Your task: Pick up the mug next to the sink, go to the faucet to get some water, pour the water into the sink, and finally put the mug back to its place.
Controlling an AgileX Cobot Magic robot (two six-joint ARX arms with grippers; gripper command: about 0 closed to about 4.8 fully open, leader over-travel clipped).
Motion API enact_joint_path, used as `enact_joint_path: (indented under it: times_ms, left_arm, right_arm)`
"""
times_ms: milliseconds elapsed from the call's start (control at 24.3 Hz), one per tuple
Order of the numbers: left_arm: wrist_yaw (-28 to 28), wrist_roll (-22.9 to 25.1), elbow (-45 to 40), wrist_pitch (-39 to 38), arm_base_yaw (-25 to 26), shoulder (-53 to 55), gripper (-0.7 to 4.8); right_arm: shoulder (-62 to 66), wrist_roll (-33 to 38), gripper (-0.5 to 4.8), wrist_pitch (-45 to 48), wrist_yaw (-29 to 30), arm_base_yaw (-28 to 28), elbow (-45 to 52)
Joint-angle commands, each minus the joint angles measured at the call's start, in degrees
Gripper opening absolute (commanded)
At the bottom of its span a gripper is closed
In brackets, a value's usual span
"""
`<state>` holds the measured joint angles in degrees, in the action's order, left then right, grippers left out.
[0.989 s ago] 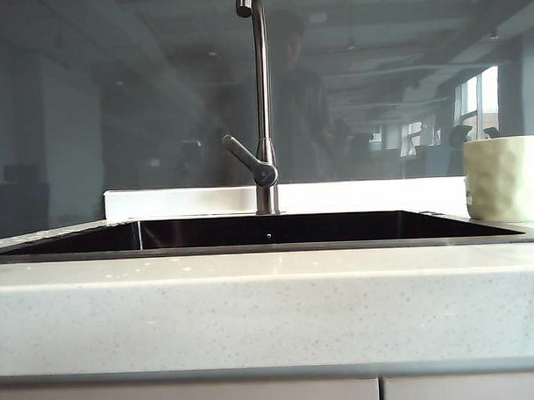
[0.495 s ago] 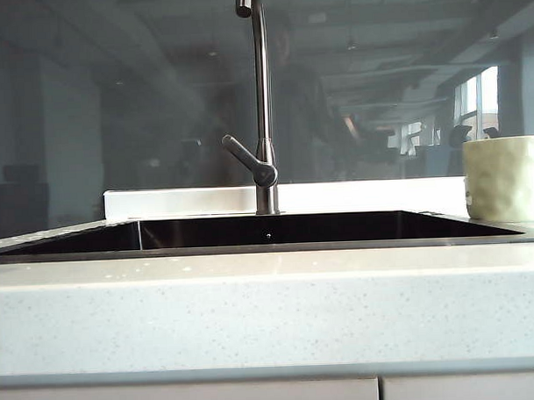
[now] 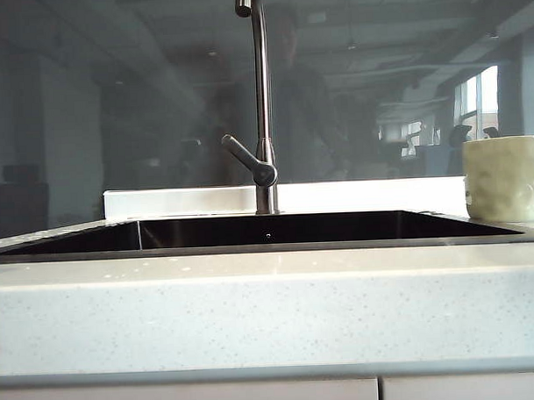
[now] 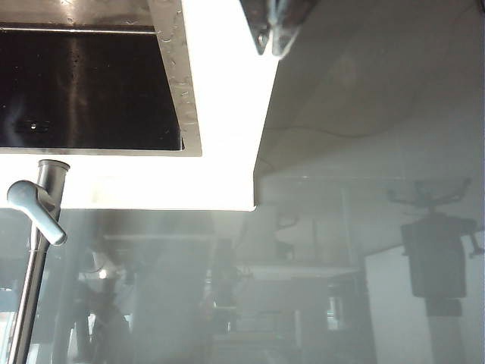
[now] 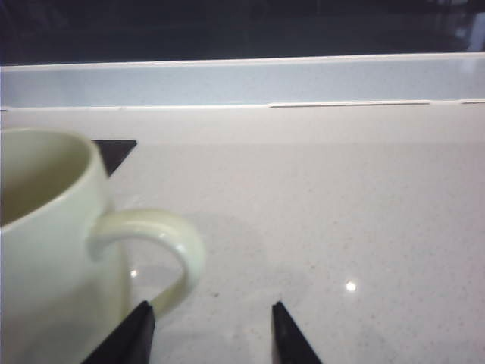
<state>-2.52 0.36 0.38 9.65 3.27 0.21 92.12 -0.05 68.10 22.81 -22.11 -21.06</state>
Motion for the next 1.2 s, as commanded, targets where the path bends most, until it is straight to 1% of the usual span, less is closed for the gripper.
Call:
enact_joint_path:
  times_ms: [41, 82, 288, 577, 824, 865, 948, 1030, 1071, 1113, 1195]
  left_arm:
    - [-0.3, -0.2, 0.2, 0.7, 0.0, 0.0, -0.05]
    - [-0.3, -0.2, 0.2, 0.7, 0.0, 0.0, -0.05]
    - [-0.3, -0.4, 0.2, 0.7, 0.0, 0.0, -0.05]
    - [-0.3, -0.4, 0.2, 0.7, -0.1, 0.0, -0.05]
    - [-0.3, -0.4, 0.2, 0.7, -0.1, 0.0, -0.05]
    - [-0.3, -0.4, 0.2, 0.7, -0.1, 0.0, -0.05]
    - [-0.3, -0.4, 0.2, 0.7, -0.1, 0.0, -0.05]
    - [-0.3, -0.4, 0.2, 0.7, -0.1, 0.0, -0.05]
    - [-0.3, -0.4, 0.2, 0.7, -0.1, 0.0, -0.05]
    - [-0.3, -0.4, 0.2, 0.7, -0.1, 0.0, -0.05]
    - [-0.3, -0.4, 0.2, 0.7, -0.1, 0.0, -0.05]
  right_arm:
    - [2.3, -0.2, 2.16, 2.6, 1.2, 0.0, -1.7]
    - [2.8, -0.2, 2.16, 2.5, 1.9, 0.1, -2.1]
    - [4.2, -0.2, 2.16, 2.8, 1.5, 0.2, -3.1]
    - [6.6, -0.2, 2.15, 2.6, 1.3, 2.1, -6.5]
    - [8.3, -0.2, 2.09, 2.5, 1.2, 2.1, -8.5]
    - [8.4, -0.2, 1.96, 2.4, 1.1, 2.1, -8.5]
    - [8.4, -0.2, 1.41, 2.4, 1.1, 2.1, -8.5]
    - [8.4, -0.2, 1.36, 2.4, 1.1, 2.1, -8.5]
    - [8.4, -0.2, 1.25, 2.4, 1.2, 2.1, -8.5]
    - [8.4, -0.2, 0.89, 2.4, 1.2, 2.1, -8.5]
    - [8.4, -0.2, 0.69, 2.4, 1.2, 2.1, -8.5]
